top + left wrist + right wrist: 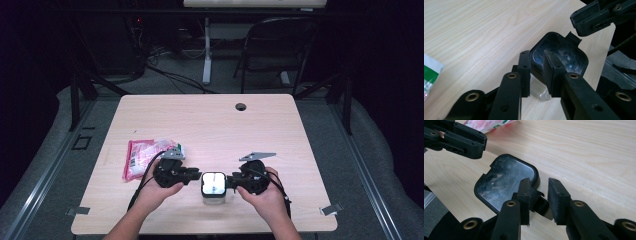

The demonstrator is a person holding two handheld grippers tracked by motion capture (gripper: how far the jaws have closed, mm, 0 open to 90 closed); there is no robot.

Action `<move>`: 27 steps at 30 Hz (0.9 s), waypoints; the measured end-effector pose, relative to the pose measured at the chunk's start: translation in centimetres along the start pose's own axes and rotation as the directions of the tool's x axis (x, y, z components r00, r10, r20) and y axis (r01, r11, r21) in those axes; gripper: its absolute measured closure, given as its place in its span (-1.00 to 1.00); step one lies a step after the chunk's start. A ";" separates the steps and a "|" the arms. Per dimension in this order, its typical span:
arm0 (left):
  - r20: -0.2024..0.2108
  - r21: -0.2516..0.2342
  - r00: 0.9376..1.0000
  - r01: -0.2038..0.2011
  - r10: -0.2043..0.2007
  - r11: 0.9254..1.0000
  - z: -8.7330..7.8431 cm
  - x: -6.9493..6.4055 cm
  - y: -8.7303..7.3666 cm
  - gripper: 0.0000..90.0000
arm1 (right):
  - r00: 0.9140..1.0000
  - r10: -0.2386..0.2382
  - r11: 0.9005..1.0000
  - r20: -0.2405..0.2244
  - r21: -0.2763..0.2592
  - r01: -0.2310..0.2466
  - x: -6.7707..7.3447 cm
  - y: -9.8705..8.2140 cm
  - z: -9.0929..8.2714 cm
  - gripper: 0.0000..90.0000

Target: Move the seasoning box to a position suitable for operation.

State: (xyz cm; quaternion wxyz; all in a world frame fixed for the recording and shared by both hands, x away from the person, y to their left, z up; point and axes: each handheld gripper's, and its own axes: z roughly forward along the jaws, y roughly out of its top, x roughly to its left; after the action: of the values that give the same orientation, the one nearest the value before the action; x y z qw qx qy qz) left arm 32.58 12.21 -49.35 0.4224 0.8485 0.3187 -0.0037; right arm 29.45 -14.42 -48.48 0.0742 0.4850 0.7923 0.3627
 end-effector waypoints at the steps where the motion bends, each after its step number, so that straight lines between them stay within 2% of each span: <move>1: 0.002 0.003 1.000 0.000 0.000 1.000 0.0 0.1 -0.1 0.75 | 1.000 -0.001 1.000 0.004 0.010 0.001 0.0 0.0 0.1 0.67; 3: 0.012 0.014 1.000 0.000 0.000 1.000 0.1 0.1 -0.4 0.81 | 1.000 0.004 1.000 0.013 0.016 -0.004 -0.1 0.0 0.3 0.71; 6: 0.020 0.026 1.000 -0.017 0.016 1.000 0.2 0.0 -0.7 0.88 | 1.000 0.006 1.000 -0.002 0.017 -0.006 -0.3 0.1 0.4 0.77; 9: 0.004 0.047 0.999 -0.032 0.031 0.998 0.5 -0.2 -1.0 0.95 | 1.000 0.008 1.000 -0.018 0.029 -0.007 -0.3 0.1 0.4 0.80; 12: 0.013 0.069 0.999 -0.045 0.044 0.997 0.7 -0.3 -1.2 0.99 | 1.000 0.008 1.000 -0.018 0.030 -0.008 -0.3 0.1 0.4 0.80; 18: 0.036 0.111 0.996 -0.089 0.085 0.990 1.0 -0.8 -1.4 1.00 | 0.999 0.032 0.999 -0.028 0.021 -0.032 -0.5 0.1 0.4 0.81; 19: 0.047 0.115 0.995 -0.092 0.087 0.989 1.0 -0.8 -1.5 1.00 | 0.999 0.036 0.999 -0.030 0.020 -0.035 -0.5 0.1 0.4 0.81; 23: 0.043 0.141 0.995 -0.100 0.095 0.985 1.0 -0.9 -1.7 1.00 | 0.999 0.044 0.999 -0.027 0.019 -0.043 -0.4 0.0 0.4 0.82; 27: 0.058 0.141 0.994 -0.105 0.098 0.984 0.9 -0.9 -1.9 1.00 | 0.999 0.044 0.999 -0.026 0.021 -0.043 -0.4 0.0 0.4 0.81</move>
State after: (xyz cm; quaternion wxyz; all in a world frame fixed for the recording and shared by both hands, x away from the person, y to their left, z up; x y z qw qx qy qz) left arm 31.12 11.94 -50.99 0.3677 0.8916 0.2631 -0.0268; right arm 29.88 -14.57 -48.86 0.0510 0.4981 0.7860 0.3626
